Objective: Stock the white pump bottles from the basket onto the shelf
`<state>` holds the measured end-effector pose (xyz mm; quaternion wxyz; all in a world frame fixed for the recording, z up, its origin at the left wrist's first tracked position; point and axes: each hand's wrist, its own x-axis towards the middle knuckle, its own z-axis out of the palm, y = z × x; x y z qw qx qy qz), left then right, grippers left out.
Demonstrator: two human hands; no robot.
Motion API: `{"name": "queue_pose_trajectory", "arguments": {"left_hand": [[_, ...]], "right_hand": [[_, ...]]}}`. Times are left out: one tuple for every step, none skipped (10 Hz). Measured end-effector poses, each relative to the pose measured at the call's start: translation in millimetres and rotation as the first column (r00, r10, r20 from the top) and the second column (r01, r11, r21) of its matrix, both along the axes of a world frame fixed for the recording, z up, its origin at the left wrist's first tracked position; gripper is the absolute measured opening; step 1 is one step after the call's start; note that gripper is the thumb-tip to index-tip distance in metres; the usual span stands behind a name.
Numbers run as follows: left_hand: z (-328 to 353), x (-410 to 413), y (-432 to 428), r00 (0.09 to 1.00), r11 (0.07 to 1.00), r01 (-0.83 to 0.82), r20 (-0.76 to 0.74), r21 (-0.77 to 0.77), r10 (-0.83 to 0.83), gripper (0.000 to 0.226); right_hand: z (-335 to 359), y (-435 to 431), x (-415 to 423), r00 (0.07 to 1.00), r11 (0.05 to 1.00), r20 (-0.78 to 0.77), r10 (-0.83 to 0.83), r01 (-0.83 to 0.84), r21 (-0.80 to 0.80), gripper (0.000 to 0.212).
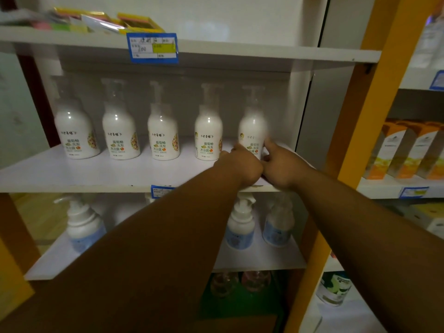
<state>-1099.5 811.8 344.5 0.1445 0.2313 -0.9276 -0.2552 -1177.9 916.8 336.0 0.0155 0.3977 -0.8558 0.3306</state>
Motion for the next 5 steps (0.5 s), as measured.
{"name": "queue_pose_trajectory", "arguments": {"left_hand": [[0,3,1,1.0,1.0,0.001,-0.024,-0.006,-0.001,0.057],[-2,14,-2,0.989,1.0,0.001,-0.149,0.008,0.001,0.047],[2,34,-1,0.957,0.996,0.076,-0.285,0.044,-0.061,0.037],[-1,69,-8,0.924,0.973,0.232,-0.31,-0.013,-0.225,0.047],[-10,124,-47,0.951,0.925,0.14,-0.211,-0.353,-0.225,0.063]], "right_hand": [[0,-1,2,1.0,1.0,-0.008,-0.02,0.02,-0.021,0.082],[-2,-2,3,0.996,0.996,-0.06,-0.072,0.069,-0.049,0.065],[-4,2,13,0.963,0.958,-0.121,-0.241,0.216,-0.19,0.041],[-11,15,41,0.926,0.852,-0.14,-0.351,0.254,-0.457,0.03],[-17,46,97,0.952,0.78,-0.186,-0.243,0.078,-0.621,0.024]]}}
